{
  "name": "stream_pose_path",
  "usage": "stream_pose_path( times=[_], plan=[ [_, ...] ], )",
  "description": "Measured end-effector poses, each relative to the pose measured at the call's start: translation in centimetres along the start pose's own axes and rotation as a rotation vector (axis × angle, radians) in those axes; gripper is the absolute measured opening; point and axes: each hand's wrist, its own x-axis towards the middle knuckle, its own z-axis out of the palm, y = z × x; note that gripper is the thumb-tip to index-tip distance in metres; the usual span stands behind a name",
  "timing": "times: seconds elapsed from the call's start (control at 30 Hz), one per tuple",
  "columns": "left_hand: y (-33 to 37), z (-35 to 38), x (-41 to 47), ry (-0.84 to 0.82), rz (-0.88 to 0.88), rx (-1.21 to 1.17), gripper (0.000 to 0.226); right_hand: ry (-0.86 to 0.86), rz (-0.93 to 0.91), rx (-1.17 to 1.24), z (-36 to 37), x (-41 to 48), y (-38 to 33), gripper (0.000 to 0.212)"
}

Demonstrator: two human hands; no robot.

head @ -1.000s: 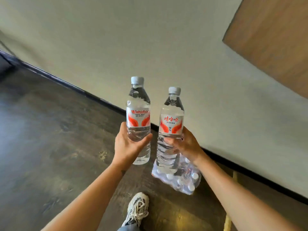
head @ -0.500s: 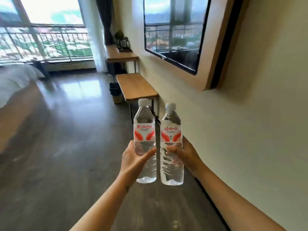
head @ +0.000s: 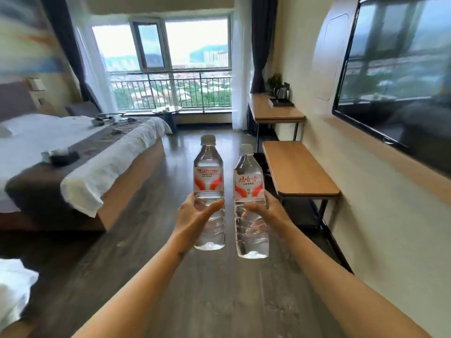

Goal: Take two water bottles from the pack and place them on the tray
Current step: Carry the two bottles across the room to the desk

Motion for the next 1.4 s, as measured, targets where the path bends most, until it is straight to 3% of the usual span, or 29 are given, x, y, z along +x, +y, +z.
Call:
stream_pose_path(
  times=[0.23, 0.3, 0.53, 0.63, 0.73, 0.87, 1.0, 1.1, 1.2, 1.3, 1.4],
  plan=[
    [-3.1, 3.6, 20.7, 0.06, -0.025, -0.046, 0.048, -0.07, -0.05, 0.023, -4.6, 21.8, 3.6, 0.077],
    [-3.7, 5.4, 27.5, 0.081, -0.036, -0.062, 0.047, -0.107, -0.054, 0.026, -6.6, 29.2, 4.5, 0.069],
    [-3.1, 7.9, 50.9, 0.17, -0.062, -0.096, 0.081, -0.204, -0.097, -0.021, -10.7, 55.9, 3.6, 0.055],
    [-4.3, 7.7, 61.3, 0.191, -0.062, -0.106, 0.083, -0.224, -0.13, -0.001, -10.5, 66.9, 3.8, 0.067],
    [-6.6, 7.7, 71.9, 0.188, -0.042, -0.1, 0.082, -0.228, -0.148, 0.008, -10.5, 77.2, 5.4, 0.062],
    [-10.2, 8.7, 87.9, 0.144, -0.004, -0.075, 0.074, -0.175, -0.157, 0.036, -11.5, 91.9, 8.6, 0.053],
    [-11.4, 11.1, 104.9, 0.056, 0.018, -0.073, 0.064, -0.102, -0.121, 0.054, -14.6, 106.6, 10.4, 0.061],
    [-11.4, 14.2, 116.4, -0.029, 0.029, -0.066, 0.066, -0.022, -0.086, 0.026, -18.7, 115.8, 11.3, 0.072],
    [-12.4, 18.7, 127.5, -0.107, 0.028, -0.081, 0.075, 0.058, -0.099, -0.009, -23.5, 124.7, 12.7, 0.071],
    [-14.3, 23.4, 138.2, -0.123, 0.07, -0.061, 0.059, 0.115, -0.145, -0.017, -27.7, 134.4, 14.8, 0.055],
    [-15.9, 27.6, 148.5, -0.15, 0.116, -0.036, 0.049, 0.182, -0.193, -0.011, -31.4, 144.8, 17.5, 0.068]
  ],
)
